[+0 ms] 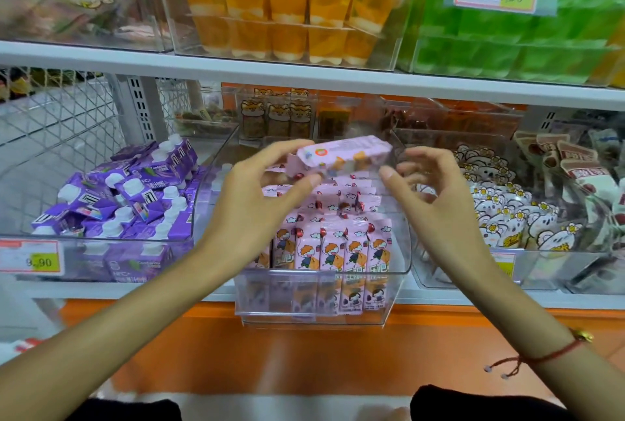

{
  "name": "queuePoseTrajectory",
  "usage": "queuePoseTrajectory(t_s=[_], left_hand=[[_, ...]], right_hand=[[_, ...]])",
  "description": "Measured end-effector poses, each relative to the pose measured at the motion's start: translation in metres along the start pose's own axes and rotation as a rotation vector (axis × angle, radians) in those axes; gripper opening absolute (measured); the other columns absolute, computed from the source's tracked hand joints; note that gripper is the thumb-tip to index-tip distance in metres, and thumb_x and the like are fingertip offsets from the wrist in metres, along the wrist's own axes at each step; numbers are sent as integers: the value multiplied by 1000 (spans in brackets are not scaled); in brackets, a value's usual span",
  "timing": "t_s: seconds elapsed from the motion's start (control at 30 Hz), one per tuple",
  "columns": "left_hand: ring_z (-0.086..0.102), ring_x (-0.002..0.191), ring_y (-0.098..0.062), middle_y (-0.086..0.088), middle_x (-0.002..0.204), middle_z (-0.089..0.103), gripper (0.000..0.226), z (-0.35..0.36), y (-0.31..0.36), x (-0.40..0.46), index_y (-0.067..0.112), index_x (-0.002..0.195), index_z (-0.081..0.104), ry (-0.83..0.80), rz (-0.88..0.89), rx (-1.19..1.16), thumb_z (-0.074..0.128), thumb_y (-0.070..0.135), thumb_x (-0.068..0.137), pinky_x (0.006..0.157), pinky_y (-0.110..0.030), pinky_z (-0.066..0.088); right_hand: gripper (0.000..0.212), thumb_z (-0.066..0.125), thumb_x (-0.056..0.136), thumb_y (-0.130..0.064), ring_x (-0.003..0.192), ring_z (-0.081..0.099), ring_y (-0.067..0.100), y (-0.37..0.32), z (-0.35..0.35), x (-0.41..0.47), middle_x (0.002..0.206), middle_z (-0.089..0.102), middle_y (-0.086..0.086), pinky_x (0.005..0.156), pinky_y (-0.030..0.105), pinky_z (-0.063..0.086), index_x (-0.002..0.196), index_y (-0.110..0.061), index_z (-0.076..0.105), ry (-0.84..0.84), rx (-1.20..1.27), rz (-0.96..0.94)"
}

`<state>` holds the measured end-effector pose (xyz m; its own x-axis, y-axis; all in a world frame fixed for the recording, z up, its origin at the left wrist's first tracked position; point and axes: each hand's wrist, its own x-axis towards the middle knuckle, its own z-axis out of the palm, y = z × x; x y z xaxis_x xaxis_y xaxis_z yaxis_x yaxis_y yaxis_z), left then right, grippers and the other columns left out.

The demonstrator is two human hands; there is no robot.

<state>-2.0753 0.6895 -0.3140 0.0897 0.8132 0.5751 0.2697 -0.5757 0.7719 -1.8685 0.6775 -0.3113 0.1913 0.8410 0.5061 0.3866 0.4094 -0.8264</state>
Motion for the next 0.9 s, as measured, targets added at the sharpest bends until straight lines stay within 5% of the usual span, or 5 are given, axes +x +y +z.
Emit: queuePoseTrajectory(t_s=[0.13,0.37,0.5,0.7,0.9], left_hand=[[65,92,-1,22,102,66,33,-8,-10,13,37,114,62,-69,-43,144,71,31,83,87,-30,55],[63,99,-6,16,118,65,36,1,-11,25,34,121,62,-320,-50,386,69,33,85,92,-40,50],[60,76,3,16,100,63,34,-2,14,49,38,120,62,-509,-7,586,67,34,87,83,-31,49],[58,82,-1,7,105,63,29,19,30,96,24,118,65,-804,-19,733,66,28,89,79,-27,42],[61,100,-16,2,116,65,43,54,-11,90,22,115,61,-647,-62,783,78,34,78,86,-33,50]], right_hand=[[22,61,90,-15,97,53,11,6,0,-7,103,60,-4,84,25,42,111,-20,57,-166,-458,-326],[40,35,98,-38,119,46,18,20,12,-14,127,56,-4,101,31,15,134,-24,46,-486,-1076,-488],[38,39,96,-38,114,49,17,20,9,-12,119,59,-6,101,29,13,131,-27,50,-508,-1060,-474],[38,45,96,-39,114,49,15,19,3,-11,121,59,-8,102,25,14,132,-29,51,-527,-990,-457],[35,48,94,-37,109,51,17,17,1,-12,114,63,-6,100,24,18,126,-25,58,-530,-979,-466]])
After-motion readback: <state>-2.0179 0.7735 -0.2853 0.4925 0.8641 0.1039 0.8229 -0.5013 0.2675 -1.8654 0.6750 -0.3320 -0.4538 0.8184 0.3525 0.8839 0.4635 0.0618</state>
